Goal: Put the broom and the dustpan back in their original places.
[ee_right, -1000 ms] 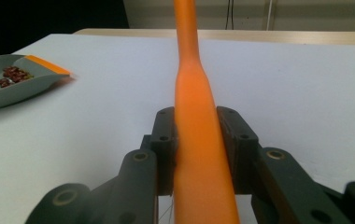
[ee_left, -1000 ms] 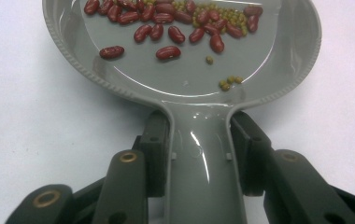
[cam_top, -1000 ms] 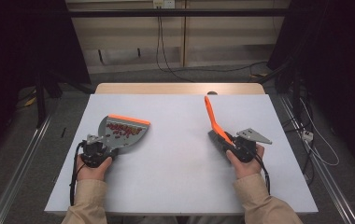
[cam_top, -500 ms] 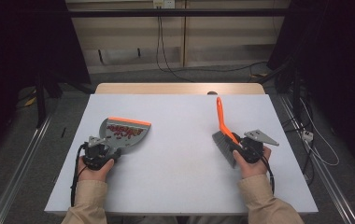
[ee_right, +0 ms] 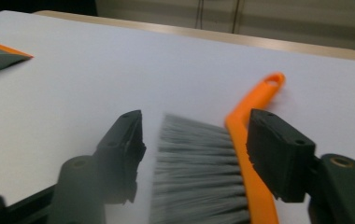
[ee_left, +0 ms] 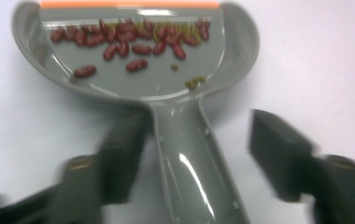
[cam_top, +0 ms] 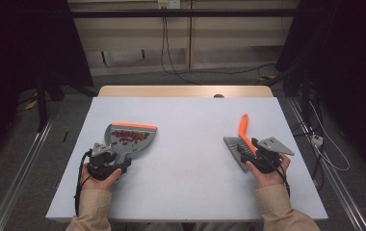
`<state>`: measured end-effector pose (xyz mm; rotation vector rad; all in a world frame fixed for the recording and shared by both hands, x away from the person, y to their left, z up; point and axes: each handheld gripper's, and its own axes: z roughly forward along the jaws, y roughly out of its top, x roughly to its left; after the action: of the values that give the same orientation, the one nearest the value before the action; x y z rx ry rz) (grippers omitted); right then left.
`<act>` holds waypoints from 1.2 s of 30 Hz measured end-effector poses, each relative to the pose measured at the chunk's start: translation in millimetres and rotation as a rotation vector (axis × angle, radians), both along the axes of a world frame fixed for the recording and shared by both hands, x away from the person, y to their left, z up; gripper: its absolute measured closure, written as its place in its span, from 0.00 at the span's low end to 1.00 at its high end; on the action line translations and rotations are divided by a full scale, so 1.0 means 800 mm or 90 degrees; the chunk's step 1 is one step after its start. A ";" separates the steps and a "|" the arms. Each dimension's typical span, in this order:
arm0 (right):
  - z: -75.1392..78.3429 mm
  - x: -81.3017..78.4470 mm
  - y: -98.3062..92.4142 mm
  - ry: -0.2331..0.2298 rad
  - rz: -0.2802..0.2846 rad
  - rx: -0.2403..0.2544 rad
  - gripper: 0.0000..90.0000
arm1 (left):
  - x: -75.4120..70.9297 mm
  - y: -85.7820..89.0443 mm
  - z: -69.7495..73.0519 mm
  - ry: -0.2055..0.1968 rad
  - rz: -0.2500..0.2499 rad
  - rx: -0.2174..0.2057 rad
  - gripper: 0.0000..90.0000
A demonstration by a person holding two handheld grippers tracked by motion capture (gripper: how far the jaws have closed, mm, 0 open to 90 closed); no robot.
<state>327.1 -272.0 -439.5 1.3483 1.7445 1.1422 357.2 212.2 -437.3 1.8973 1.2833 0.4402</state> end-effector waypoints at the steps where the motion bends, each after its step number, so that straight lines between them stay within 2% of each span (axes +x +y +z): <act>1: 0.000 0.000 0.001 -0.002 0.004 -0.004 0.33 | 0.000 0.000 0.002 -0.010 -0.006 -0.005 0.28; 5: -0.001 0.000 0.004 -0.001 0.022 -0.007 0.28 | 0.000 -0.001 0.005 -0.027 -0.025 -0.020 0.19; 10: -0.001 0.000 0.004 0.005 0.034 0.000 0.24 | -0.001 0.000 0.009 -0.053 -0.048 -0.037 0.14; 15: -0.002 -0.004 0.003 0.012 0.047 0.005 0.21 | -0.002 0.001 0.011 -0.074 -0.077 -0.045 0.13; 17: -0.002 -0.006 0.002 0.012 0.060 0.007 0.21 | -0.002 0.002 0.012 -0.081 -0.088 -0.036 0.12; 20: -0.003 -0.011 0.000 0.016 0.071 0.011 0.21 | -0.004 0.005 0.013 -0.098 -0.102 -0.045 0.10; 21: -0.004 -0.013 0.000 0.017 0.076 0.013 0.21 | -0.005 0.007 0.014 -0.098 -0.106 -0.054 0.10; 26: -0.004 -0.021 -0.005 0.023 0.099 0.028 0.21 | -0.008 0.017 0.014 -0.102 -0.115 -0.061 0.09; 32: -0.006 -0.028 -0.013 0.028 0.111 0.030 0.21 | -0.009 0.023 0.014 -0.112 -0.126 -0.081 0.09; 36: -0.006 -0.032 -0.016 0.029 0.120 0.029 0.21 | -0.010 0.022 0.014 -0.111 -0.143 -0.079 0.09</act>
<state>301.1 -284.6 -444.5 1.2663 1.9221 1.2691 349.3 229.4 -425.9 1.8296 0.9502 0.3904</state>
